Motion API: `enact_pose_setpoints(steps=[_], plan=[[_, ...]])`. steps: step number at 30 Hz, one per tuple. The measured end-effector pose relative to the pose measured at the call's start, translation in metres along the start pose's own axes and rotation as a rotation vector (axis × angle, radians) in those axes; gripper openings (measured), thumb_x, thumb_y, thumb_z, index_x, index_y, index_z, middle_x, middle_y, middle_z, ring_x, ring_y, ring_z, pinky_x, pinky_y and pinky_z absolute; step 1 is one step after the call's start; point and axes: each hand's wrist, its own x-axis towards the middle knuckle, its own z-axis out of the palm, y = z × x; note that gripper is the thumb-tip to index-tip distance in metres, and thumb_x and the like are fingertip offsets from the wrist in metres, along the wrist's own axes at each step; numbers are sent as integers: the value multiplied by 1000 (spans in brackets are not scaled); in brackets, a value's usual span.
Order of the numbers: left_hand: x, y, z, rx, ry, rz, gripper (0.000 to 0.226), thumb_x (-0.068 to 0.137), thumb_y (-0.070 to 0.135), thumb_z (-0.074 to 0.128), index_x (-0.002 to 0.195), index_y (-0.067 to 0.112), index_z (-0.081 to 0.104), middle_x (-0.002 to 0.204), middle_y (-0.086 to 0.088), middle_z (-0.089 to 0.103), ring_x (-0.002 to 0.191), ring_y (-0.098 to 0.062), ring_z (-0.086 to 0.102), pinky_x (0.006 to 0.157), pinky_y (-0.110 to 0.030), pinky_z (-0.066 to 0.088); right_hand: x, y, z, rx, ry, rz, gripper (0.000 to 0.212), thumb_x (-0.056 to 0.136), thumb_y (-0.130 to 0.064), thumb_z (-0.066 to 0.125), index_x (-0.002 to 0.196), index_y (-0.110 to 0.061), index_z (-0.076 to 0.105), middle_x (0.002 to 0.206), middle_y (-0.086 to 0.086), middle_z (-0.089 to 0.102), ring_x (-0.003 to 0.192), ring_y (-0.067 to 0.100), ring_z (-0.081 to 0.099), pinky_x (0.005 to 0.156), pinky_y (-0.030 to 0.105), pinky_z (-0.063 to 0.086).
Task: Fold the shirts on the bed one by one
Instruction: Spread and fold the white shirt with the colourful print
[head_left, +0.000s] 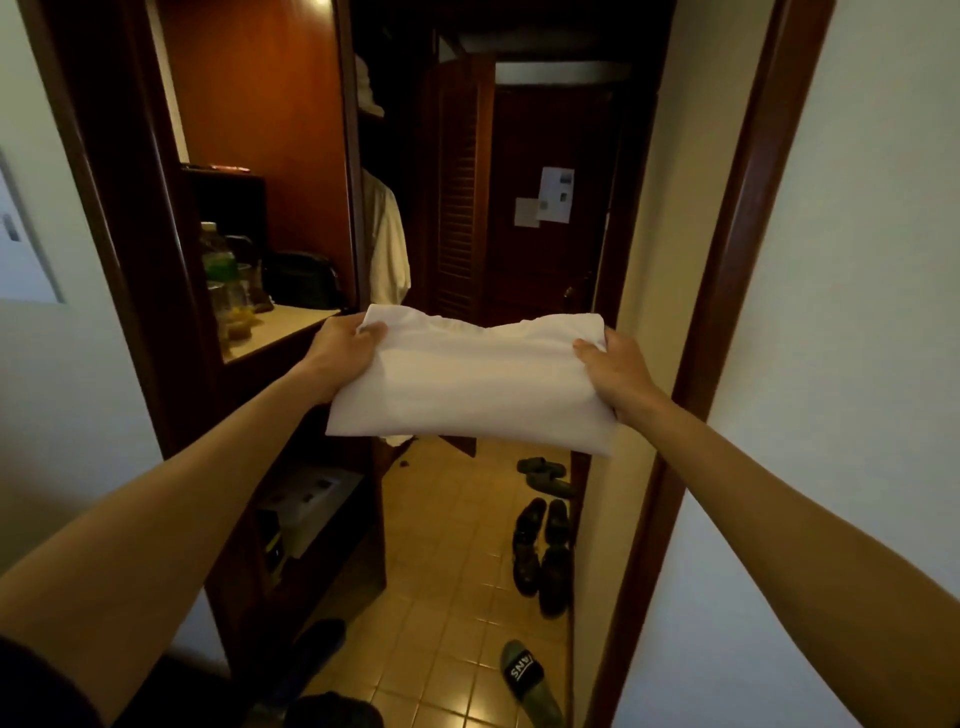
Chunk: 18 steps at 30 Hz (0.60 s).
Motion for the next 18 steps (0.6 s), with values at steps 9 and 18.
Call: enact_pose_setpoints(steps=[9,18], plan=[[177,-60,57,-78,-43,-13,28,102,31,50,121,17,66,99,-2,68,94,-22,66,80,-37,53,167,34,50,-50,60,35,33,101,-26,52,131,-13,58,121,8,62,110,28,59,94,43,50],[401,-96,95,-116,-102,52,14,103,23,50,110,23,62,85,9,64,72,-3,59,55,-18,44,357,68,123,36,144,124,29,101,-26,52,128,-17,59,105,-2,62,91,14,60,73,30,48]])
